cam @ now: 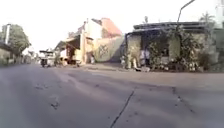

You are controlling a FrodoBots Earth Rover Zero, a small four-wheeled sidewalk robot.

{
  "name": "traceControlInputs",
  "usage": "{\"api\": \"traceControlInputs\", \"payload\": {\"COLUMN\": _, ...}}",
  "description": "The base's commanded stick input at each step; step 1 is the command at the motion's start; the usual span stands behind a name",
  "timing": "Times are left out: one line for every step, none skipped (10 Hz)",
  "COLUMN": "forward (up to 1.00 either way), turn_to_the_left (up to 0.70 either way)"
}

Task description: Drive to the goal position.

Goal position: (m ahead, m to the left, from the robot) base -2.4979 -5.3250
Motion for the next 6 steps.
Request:
{"api": "traceControlInputs", "payload": {"forward": 0.0, "turn_to_the_left": -1.0}}
{"api": "traceControlInputs", "payload": {"forward": 0.0, "turn_to_the_left": -1.0}}
{"api": "traceControlInputs", "payload": {"forward": 0.0, "turn_to_the_left": -1.0}}
{"api": "traceControlInputs", "payload": {"forward": 0.0, "turn_to_the_left": -1.0}}
{"api": "traceControlInputs", "payload": {"forward": 0.0, "turn_to_the_left": -1.0}}
{"api": "traceControlInputs", "payload": {"forward": 0.0, "turn_to_the_left": -1.0}}
